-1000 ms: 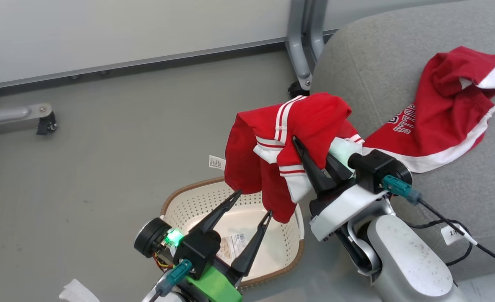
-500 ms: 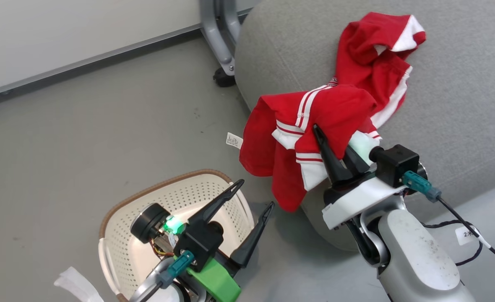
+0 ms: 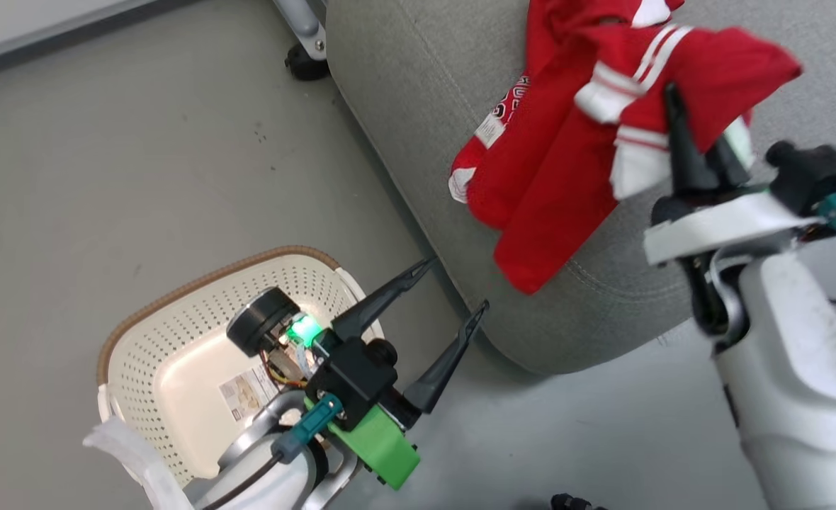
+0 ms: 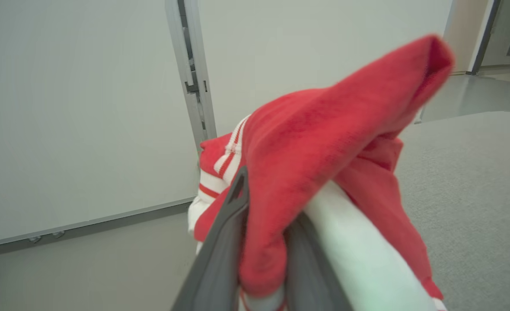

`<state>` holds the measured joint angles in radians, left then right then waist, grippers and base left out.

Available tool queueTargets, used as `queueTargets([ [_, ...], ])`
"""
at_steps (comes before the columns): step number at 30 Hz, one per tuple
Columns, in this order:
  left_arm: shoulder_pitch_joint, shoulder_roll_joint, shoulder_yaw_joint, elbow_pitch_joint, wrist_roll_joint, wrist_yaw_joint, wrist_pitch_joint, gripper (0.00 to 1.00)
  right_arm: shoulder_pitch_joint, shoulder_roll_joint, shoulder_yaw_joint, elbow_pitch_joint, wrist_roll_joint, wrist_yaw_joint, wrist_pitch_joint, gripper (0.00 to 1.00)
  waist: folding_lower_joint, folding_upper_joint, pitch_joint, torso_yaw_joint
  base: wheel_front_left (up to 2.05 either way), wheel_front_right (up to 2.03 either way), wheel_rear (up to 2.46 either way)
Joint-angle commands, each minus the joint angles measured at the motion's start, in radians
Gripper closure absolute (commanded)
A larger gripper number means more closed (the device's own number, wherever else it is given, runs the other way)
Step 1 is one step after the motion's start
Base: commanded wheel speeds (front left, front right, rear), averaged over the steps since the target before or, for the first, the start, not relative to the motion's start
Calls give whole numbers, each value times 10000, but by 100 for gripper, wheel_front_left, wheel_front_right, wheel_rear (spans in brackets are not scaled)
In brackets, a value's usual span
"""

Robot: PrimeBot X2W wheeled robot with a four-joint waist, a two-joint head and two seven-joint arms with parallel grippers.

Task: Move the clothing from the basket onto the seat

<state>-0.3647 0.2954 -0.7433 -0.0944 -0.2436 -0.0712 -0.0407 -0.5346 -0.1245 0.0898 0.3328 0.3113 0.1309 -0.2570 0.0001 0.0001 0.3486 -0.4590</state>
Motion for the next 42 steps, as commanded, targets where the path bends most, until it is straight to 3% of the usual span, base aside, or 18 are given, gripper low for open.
queueTargets([
  [1,-249,99,71,-57,90,-55,19,0,-478,-151,-270,-4,-102,-3,-71,100,-1,-1,681,200,0,0,0],
  [12,-1571,228,-196,-465,473,-317,46,0,-3710,-2242,-2670,-313,-707,-3,118,100,-1,-1,2510,1299,0,0,0],
  [18,-2024,180,-364,-421,591,-387,-113,0,-4646,-3013,-2677,526,-783,-3,374,100,-1,-1,3166,1822,0,0,0],
  [31,-2228,77,-442,-19,499,-292,-411,0,-4309,-2461,-2557,4655,-259,-6,-18,100,-1,-1,3425,2238,0,0,0],
  [32,-2199,79,-437,14,484,-272,-430,0,-4256,-2422,-2537,4799,-240,-6,-28,88,-1,-1,3382,2226,0,0,0],
  [33,-2160,72,-444,49,460,-262,-456,0,-4184,-2396,-2522,4921,-223,-6,-62,57,-1,-1,3320,2210,0,0,0],
  [34,-2125,72,-446,89,435,-242,-481,0,-4106,-2355,-2522,4998,-208,-6,-76,40,-1,-1,3253,2192,0,0,0],
  [35,-2084,66,-454,134,407,-234,-489,0,-4002,-2309,-2520,5042,-213,-6,-80,0,-1,-1,3167,2170,0,0,0],
  [42,-1801,-74,-476,455,228,-90,-767,0,-2774,-1844,-2856,4076,-409,-6,-88,0,-1,-1,2316,2079,0,0,0],
])
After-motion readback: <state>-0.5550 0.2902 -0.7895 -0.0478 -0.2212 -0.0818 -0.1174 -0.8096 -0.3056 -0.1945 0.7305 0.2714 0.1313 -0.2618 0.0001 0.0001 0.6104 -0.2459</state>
